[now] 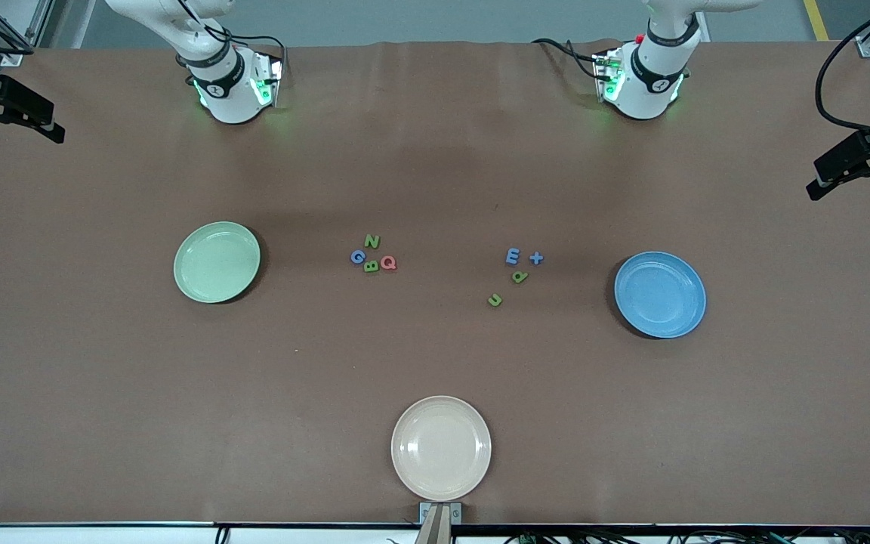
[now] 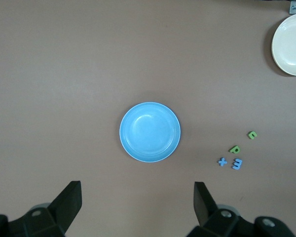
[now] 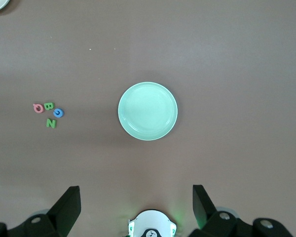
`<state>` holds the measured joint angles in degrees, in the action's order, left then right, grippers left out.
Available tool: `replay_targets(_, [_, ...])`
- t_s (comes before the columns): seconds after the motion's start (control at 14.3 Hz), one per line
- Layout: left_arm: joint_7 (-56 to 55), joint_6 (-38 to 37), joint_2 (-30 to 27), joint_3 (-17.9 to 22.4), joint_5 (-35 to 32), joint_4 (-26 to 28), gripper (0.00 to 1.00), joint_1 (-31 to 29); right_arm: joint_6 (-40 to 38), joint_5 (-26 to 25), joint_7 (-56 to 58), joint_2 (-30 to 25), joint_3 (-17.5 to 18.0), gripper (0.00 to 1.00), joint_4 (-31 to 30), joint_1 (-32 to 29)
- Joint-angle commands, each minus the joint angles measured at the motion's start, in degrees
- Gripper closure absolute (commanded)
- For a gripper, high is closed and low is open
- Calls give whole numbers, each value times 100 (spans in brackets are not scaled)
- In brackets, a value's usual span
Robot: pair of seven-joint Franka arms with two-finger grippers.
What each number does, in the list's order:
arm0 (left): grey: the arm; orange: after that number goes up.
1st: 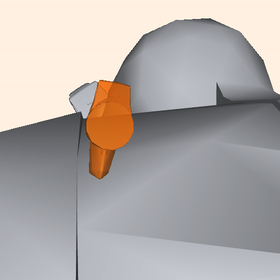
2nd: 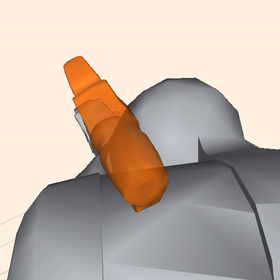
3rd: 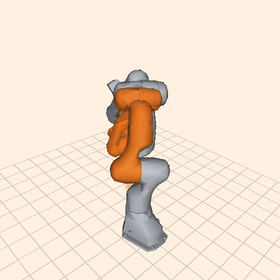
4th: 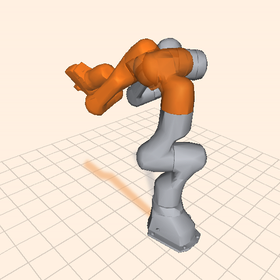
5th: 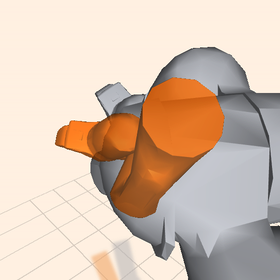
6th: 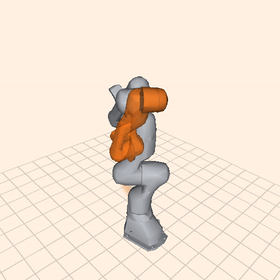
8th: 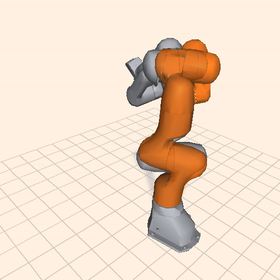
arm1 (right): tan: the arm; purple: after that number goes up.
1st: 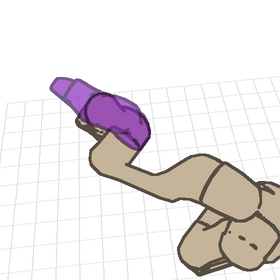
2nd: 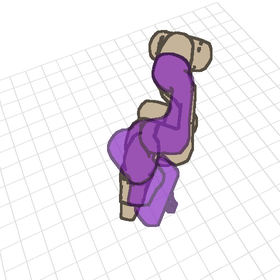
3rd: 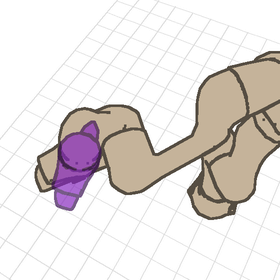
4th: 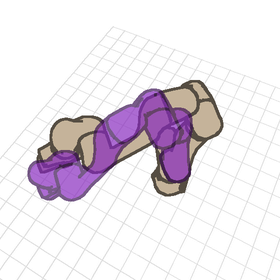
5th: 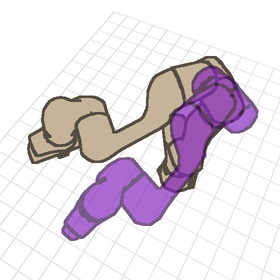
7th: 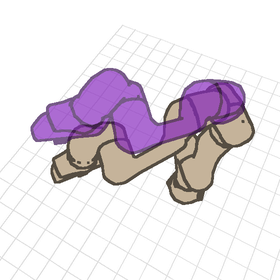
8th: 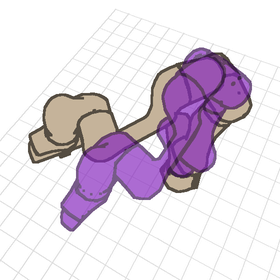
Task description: Sort upper and lower case letters into plates
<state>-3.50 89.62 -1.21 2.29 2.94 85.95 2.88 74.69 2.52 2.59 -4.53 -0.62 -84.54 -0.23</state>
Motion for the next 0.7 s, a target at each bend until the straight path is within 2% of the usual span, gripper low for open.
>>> replay_targets(0.0, [-1, -215, -46, -18, 14, 9, 0, -25, 46, -15, 257, -119, -52, 0, -80, 23])
replay_targets(0.35, [-28, -208, 85, -9, 93, -17, 0, -34, 28, 38, 241, -110, -61, 0, -71, 14])
replay_targets(0.63, [-19, -313, 585, -140, 145, 62, 0, 168, -16, 38, 224, -92, -61, 0, 25, 14])
